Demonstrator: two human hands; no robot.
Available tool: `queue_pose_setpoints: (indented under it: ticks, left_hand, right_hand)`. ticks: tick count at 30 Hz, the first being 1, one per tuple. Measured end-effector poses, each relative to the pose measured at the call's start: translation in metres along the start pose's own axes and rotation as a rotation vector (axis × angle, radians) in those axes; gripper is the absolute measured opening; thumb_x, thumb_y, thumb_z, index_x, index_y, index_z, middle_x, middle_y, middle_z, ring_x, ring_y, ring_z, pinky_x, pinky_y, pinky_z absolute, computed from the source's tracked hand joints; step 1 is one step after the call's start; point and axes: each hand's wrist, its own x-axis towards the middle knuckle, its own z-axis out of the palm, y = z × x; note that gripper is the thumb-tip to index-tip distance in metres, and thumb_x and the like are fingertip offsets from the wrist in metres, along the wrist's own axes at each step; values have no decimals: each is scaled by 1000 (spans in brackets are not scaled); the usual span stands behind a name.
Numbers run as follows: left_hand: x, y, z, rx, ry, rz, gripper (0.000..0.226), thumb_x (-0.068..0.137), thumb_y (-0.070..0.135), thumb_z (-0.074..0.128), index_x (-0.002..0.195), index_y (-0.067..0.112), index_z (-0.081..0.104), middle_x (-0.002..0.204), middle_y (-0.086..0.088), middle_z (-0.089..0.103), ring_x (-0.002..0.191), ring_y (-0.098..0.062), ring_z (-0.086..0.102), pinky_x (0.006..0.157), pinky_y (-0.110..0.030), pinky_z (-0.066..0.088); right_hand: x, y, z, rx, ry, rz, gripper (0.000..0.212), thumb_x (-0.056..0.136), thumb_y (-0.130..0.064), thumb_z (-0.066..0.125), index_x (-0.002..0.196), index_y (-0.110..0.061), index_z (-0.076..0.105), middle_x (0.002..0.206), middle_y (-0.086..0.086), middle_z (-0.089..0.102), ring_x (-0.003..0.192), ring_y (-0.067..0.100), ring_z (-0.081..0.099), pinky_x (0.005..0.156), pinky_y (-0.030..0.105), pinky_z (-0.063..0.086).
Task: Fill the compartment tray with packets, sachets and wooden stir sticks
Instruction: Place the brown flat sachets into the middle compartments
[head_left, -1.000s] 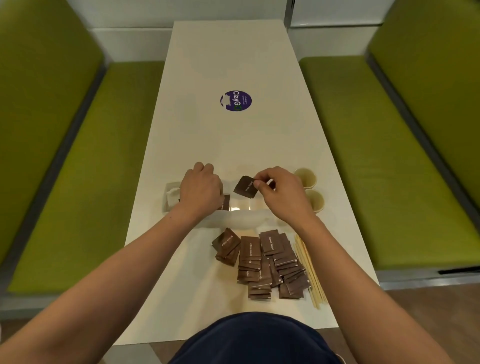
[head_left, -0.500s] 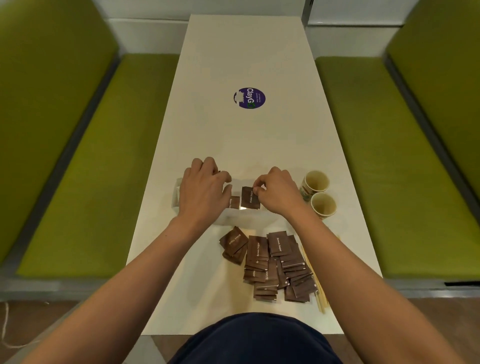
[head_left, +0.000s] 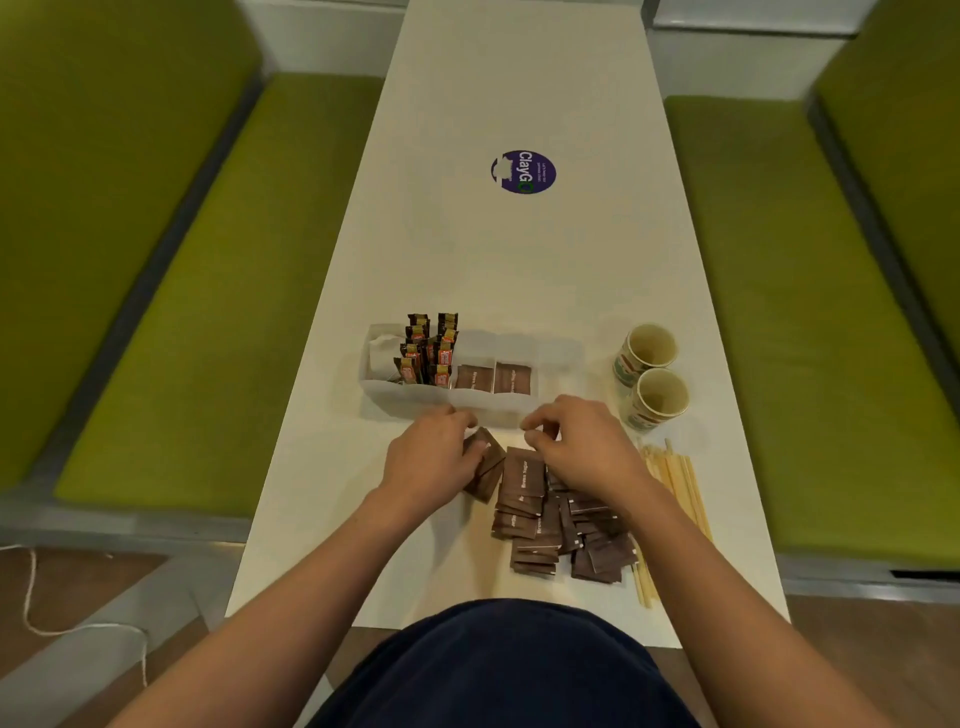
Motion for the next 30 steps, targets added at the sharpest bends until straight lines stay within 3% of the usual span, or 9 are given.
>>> queue_pose_setpoints:
  ticks: [4, 7, 12, 16, 18, 24, 27, 30]
  left_hand:
    - [5, 2, 9, 1, -52, -3, 36, 95, 37, 62, 127, 20, 62, 120, 0, 61, 111, -24, 60, 83, -42, 55]
    - [10, 3, 11, -98, -104, -42, 45, 89, 28, 72, 132, 18, 61, 123, -5, 61, 112, -26, 61, 91, -41, 53]
    - [13, -2, 3, -208, -123, -71, 17, 84, 18, 74, 99, 24, 69, 99, -1, 64, 93, -21, 64, 69, -28, 45]
    - [4, 2, -22, -323, -102, -52, 8, 88, 16, 69, 88, 23, 66, 90, 5, 66, 81, -16, 65, 68, -34, 56]
    - [0, 5, -40, -364, -76, -16, 7, 89, 17, 70, 91, 23, 68, 88, 9, 66, 80, -13, 65, 69, -35, 58]
    - [2, 16, -99, -372, 142, 55, 10, 92, 20, 69, 98, 25, 76, 81, 17, 69, 74, 1, 64, 69, -19, 52]
    - [17, 17, -112, -295, 246, 83, 13, 92, 24, 67, 99, 26, 78, 86, 13, 68, 84, -10, 65, 77, -29, 54]
    - [37, 15, -114, -169, 279, 69, 16, 92, 29, 66, 101, 33, 78, 95, 10, 64, 89, -16, 61, 75, -36, 53]
  right_hand:
    - [-17, 8, 25, -192, -130, 31, 43, 93, -50, 61, 127, -24, 65, 118, -2, 54, 100, 24, 62, 77, 36, 52]
    - [-21, 10, 33, -211, -120, 35, 51, 89, -52, 65, 129, -20, 60, 124, 0, 47, 101, 23, 60, 79, 39, 54]
    - [-14, 14, 34, -133, -73, 37, 49, 84, -45, 75, 123, -21, 57, 125, -1, 47, 110, 21, 56, 87, 37, 53]
    - [-8, 16, 34, -92, -93, 48, 70, 83, -44, 77, 143, -21, 48, 136, 1, 50, 124, 22, 51, 99, 37, 49]
    - [-7, 16, 35, -115, -97, 49, 64, 87, -42, 73, 143, -22, 50, 135, 1, 50, 126, 22, 47, 99, 37, 49]
    - [-9, 17, 36, -210, -79, 1, 49, 93, -42, 65, 138, -23, 53, 138, -3, 47, 127, 21, 41, 97, 39, 50]
    - [-11, 18, 36, -228, -56, -26, 51, 94, -43, 64, 140, -25, 51, 138, -3, 49, 126, 21, 44, 98, 40, 49]
    - [-12, 18, 37, -269, -34, -54, 46, 96, -44, 61, 137, -24, 55, 136, -3, 53, 122, 21, 48, 97, 39, 50]
